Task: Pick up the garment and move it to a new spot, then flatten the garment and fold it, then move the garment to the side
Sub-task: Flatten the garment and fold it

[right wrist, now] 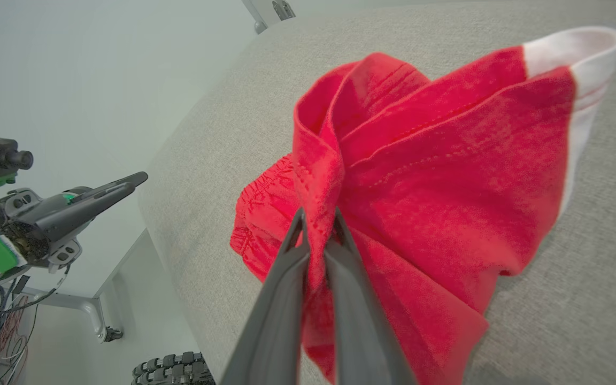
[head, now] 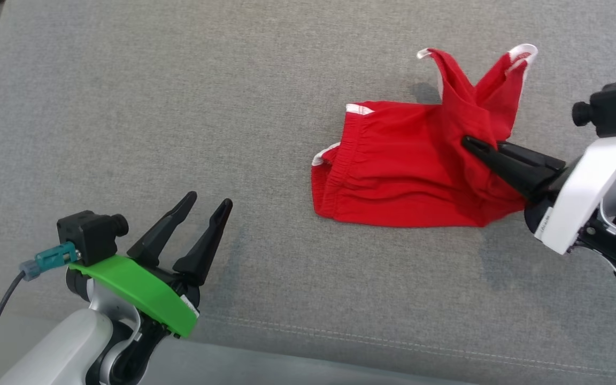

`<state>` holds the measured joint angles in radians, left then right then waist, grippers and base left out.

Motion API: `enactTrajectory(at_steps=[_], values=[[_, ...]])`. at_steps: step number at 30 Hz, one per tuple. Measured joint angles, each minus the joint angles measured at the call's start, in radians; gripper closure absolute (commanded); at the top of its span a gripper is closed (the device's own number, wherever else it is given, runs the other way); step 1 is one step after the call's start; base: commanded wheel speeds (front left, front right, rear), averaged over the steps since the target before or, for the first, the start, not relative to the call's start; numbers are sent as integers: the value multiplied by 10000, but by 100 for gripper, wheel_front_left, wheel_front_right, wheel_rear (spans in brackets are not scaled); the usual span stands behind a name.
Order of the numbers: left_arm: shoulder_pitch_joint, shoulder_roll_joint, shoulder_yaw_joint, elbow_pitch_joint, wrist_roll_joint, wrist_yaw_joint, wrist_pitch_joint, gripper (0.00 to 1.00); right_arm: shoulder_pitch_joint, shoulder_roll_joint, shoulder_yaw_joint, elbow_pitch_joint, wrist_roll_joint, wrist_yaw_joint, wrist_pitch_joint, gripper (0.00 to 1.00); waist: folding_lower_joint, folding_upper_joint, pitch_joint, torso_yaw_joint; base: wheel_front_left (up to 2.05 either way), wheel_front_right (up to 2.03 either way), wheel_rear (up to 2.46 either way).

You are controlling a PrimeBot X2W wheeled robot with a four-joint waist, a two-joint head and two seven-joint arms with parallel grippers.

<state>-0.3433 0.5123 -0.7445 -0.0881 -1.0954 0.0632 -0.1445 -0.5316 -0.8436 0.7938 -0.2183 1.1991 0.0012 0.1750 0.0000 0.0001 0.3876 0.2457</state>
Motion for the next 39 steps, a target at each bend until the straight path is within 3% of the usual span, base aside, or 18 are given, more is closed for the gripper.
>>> enactTrajectory(at_steps=[7,16,17,18,19,25,32,36,39], values=[[0,-186,-42,-2,173,4,-259,0,-548,1099,798,604,-267,-558,1022,100,0,0,-147,666,0,0,0],[1,-245,-107,38,742,151,-564,0,-872,2065,1438,1455,-479,-738,1720,100,0,0,-337,1500,0,0,0],[3,-247,-104,65,754,173,-596,0,-910,2151,1488,1584,-479,-740,1739,87,0,-1,-367,1570,0,0,0],[9,-247,-100,86,754,174,-604,0,-958,2238,1538,1708,-487,-748,1812,53,0,0,-404,1633,0,0,0],[32,-249,-79,102,754,176,-614,0,-1011,2322,1611,1835,-548,-750,1885,0,0,-1,-450,1678,0,0,0],[409,-245,31,104,752,236,-694,0,-1453,2771,2138,2313,-1047,-767,2366,0,0,0,-710,1751,0,0,0],[527,-125,280,88,752,284,-769,0,-1844,3465,2353,2299,-1162,-445,2422,0,0,-1,-853,1457,0,0,0],[609,128,443,67,869,316,-782,0,-1810,3432,1975,2171,-1051,-370,1983,0,0,0,-961,1187,0,0,0],[650,221,610,-52,1003,337,-861,0,-1627,3053,1569,2213,-880,-397,1682,0,0,0,-1053,945,0,0,0]])
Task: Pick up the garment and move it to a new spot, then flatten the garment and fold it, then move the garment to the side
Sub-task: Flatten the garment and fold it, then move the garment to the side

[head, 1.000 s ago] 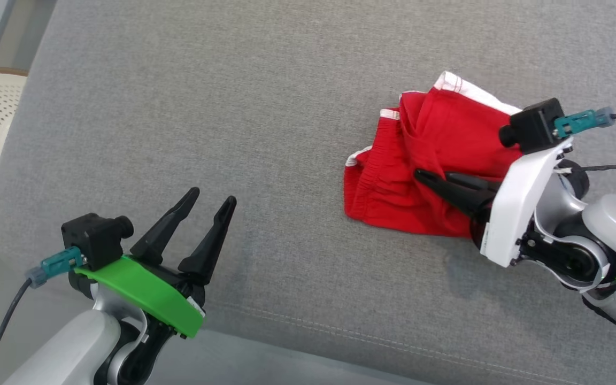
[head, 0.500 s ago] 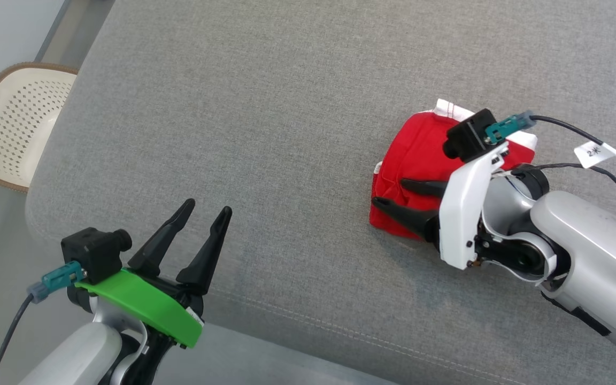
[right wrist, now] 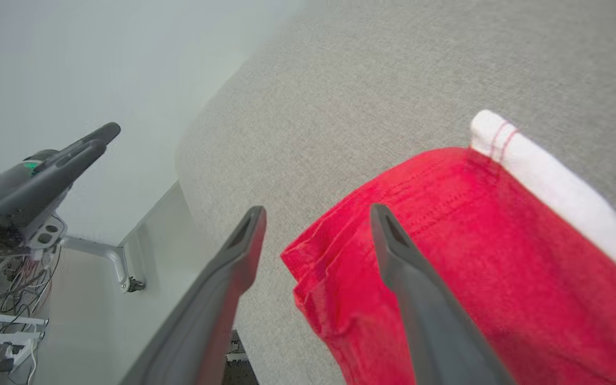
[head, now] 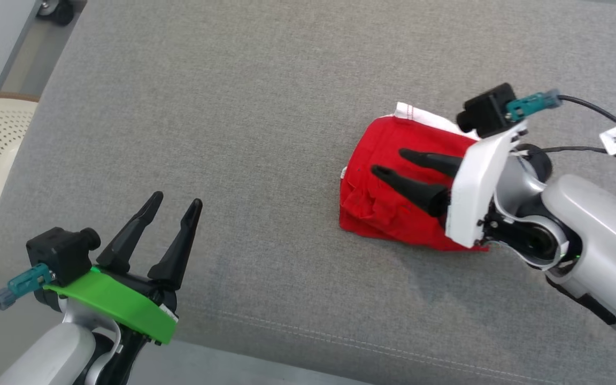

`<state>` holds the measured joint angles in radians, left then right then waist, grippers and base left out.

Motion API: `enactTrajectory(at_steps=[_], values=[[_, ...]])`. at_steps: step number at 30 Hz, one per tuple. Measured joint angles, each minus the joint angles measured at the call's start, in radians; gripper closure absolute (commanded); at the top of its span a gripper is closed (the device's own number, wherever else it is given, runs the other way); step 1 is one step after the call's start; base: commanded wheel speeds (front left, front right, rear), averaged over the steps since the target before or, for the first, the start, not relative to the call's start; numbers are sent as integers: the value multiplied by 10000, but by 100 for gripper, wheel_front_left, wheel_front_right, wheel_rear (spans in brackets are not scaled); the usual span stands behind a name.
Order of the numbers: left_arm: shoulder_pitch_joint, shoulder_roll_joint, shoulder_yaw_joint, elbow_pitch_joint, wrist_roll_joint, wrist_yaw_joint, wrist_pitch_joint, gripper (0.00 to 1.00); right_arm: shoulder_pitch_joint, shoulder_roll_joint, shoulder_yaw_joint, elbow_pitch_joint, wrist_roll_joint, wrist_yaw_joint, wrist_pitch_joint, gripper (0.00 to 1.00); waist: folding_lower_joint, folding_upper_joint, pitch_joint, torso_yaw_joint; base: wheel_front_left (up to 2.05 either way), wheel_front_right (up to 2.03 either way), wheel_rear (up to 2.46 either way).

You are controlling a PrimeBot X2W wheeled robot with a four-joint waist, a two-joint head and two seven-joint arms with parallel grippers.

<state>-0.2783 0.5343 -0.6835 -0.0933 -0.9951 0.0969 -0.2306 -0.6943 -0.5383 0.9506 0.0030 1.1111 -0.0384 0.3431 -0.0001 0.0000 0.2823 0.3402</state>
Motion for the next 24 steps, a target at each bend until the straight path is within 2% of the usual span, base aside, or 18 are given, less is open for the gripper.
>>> enactTrajectory(at_steps=[3,6,10,23,24], values=[[151,121,65,-138,54,19,-4,0,407,-500,-334,311,276,-159,-125,0,0,0,-74,-268,0,0,0],[267,136,31,-203,159,48,-6,0,953,-978,-523,759,612,-176,-244,0,0,0,-122,-526,0,0,0],[266,109,-54,-389,232,50,-4,0,1633,-1287,-742,1325,1076,-238,-451,0,0,0,-133,-688,0,0,0],[266,-198,-439,-391,347,94,27,0,1929,-734,-1072,2725,1998,278,-725,0,0,0,-12,-98,0,0,0],[266,-201,-466,-376,378,94,48,0,1923,-662,-1076,2819,2050,314,-725,15,0,0,-5,-30,0,0,0]])
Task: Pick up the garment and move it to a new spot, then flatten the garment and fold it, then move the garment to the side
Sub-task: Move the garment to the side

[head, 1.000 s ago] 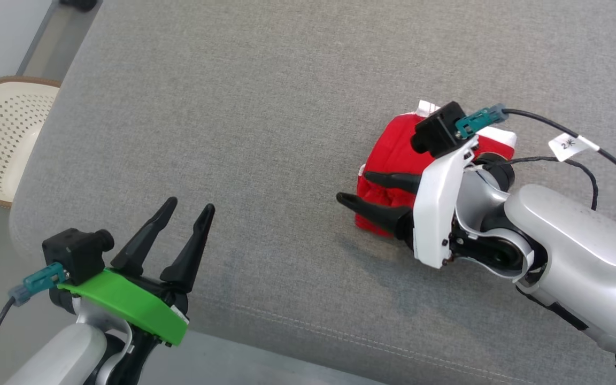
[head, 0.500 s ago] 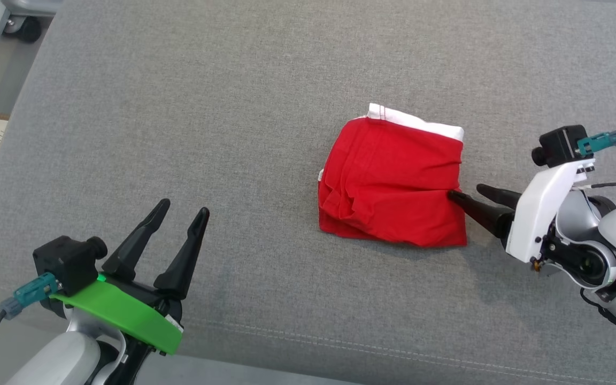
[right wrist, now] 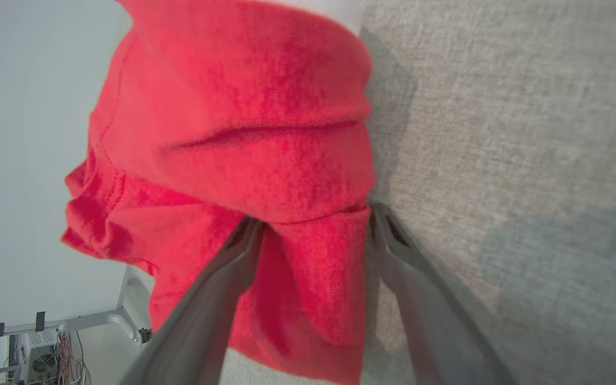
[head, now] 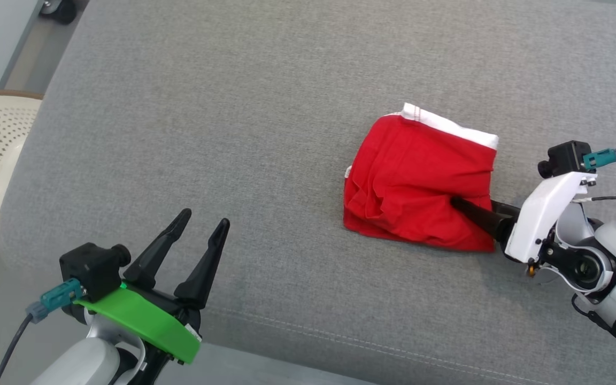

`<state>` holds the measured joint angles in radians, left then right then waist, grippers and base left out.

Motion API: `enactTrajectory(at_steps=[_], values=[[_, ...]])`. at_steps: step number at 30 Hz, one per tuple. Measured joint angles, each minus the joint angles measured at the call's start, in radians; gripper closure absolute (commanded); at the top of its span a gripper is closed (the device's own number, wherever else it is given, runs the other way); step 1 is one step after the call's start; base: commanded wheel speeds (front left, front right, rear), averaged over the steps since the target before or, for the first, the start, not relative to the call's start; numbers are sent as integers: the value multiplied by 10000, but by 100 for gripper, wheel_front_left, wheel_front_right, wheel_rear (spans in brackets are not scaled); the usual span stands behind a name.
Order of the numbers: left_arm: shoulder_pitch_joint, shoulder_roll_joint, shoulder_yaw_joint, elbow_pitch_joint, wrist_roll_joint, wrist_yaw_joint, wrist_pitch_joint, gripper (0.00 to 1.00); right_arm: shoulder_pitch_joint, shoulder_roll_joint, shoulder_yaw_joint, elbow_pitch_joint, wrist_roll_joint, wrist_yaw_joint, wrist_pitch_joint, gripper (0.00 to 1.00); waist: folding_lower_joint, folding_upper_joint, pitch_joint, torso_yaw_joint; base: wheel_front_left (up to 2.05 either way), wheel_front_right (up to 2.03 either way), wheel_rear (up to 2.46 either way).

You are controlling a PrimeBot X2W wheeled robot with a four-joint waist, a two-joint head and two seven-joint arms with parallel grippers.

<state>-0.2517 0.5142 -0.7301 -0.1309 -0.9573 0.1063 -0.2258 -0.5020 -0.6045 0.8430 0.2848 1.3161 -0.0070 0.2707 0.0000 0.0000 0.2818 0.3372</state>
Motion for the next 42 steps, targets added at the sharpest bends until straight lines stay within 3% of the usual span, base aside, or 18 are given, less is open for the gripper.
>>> enactTrajectory(at_steps=[1,2,8,12,17,26,35,42], values=[[-1,-10,-13,29,29,0,10,0,-12,69,6,79,10,84,0,78,0,0,6,65,0,0,0],[-1,-12,-19,50,46,2,10,0,-33,140,8,109,12,171,2,100,0,0,12,130,0,0,0],[18,21,178,201,113,8,2,0,-580,447,203,140,-10,686,232,100,0,0,56,249,0,0,0],[223,121,456,301,117,92,-40,0,-1191,328,253,142,-267,802,493,100,0,0,67,-58,0,0,0],[306,134,493,274,119,96,-40,0,-1360,15,295,157,-324,802,815,100,1,0,91,-453,0,0,0],[266,253,378,23,226,96,176,0,-1578,-1526,96,174,-148,667,1929,100,0,0,283,-1573,0,0,0],[78,660,493,-253,472,98,485,0,-3083,-2362,-290,-454,-240,568,2801,100,1,0,700,-2784,0,0,0],[-173,719,502,-464,560,100,771,0,-3157,-3097,-568,-830,-81,221,3327,100,1,0,1230,-3481,0,0,0]])
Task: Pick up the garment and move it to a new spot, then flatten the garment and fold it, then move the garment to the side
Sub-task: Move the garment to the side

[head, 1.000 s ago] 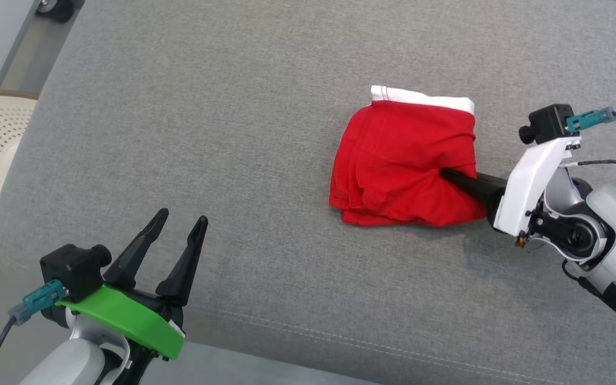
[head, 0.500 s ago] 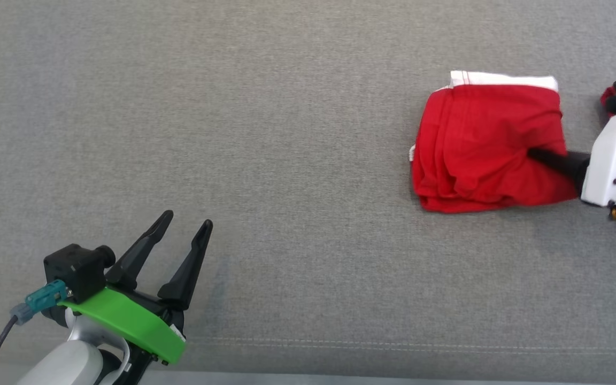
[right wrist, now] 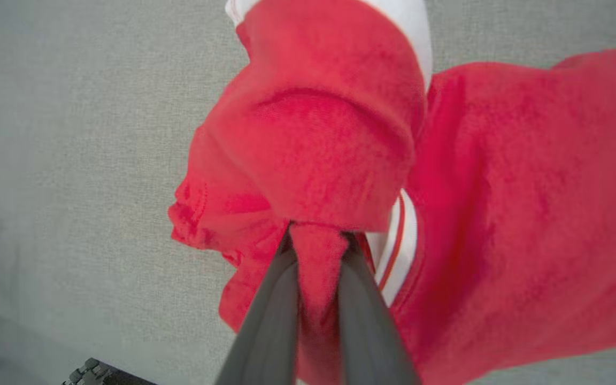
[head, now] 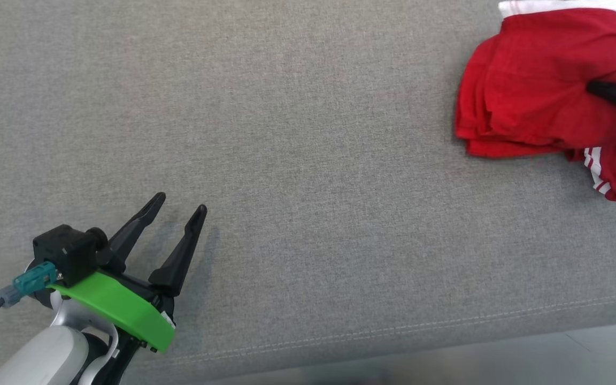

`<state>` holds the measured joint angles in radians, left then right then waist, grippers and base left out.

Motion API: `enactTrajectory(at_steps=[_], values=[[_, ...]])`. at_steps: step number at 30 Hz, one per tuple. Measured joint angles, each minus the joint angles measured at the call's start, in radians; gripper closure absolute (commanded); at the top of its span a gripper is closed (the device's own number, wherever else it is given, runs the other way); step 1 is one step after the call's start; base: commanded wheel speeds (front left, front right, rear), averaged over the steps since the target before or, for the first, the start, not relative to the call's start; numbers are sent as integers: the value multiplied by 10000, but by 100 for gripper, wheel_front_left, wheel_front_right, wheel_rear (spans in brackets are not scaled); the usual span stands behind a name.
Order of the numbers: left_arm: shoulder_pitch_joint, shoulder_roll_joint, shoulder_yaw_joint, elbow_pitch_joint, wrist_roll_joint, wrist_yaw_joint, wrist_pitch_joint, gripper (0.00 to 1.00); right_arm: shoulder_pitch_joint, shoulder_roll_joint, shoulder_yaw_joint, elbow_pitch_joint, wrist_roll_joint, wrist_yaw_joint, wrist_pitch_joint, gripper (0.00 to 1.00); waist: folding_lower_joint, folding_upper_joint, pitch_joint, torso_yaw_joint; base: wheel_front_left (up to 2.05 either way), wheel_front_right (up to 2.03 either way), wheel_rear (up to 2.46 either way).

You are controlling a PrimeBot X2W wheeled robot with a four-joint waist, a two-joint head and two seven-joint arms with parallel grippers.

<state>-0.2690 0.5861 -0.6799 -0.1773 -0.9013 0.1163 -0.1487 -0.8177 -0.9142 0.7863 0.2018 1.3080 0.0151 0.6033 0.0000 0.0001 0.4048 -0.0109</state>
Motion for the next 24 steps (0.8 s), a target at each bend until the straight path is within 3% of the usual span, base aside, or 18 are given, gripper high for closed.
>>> enactTrajectory(at_steps=[9,14,22,23,24], values=[[-298,81,27,-113,105,63,351,0,-121,-784,-307,157,169,-585,408,100,0,0,674,-395,0,0,0],[-608,42,-50,-196,282,65,562,0,-468,-1300,-291,380,-573,-871,414,100,0,0,895,-413,0,0,0],[-768,-109,-58,-203,286,67,688,0,-594,-1333,81,986,-1674,-1152,276,98,0,0,1064,-213,0,0,0],[-781,-136,-59,-190,286,67,688,0,-578,-1287,94,1093,-1668,-1158,267,93,0,0,1080,-194,0,0,0],[-805,-207,-59,-190,276,67,688,0,-539,-1235,98,1204,-1670,-1210,207,71,0,0,1092,-169,0,0,0]])
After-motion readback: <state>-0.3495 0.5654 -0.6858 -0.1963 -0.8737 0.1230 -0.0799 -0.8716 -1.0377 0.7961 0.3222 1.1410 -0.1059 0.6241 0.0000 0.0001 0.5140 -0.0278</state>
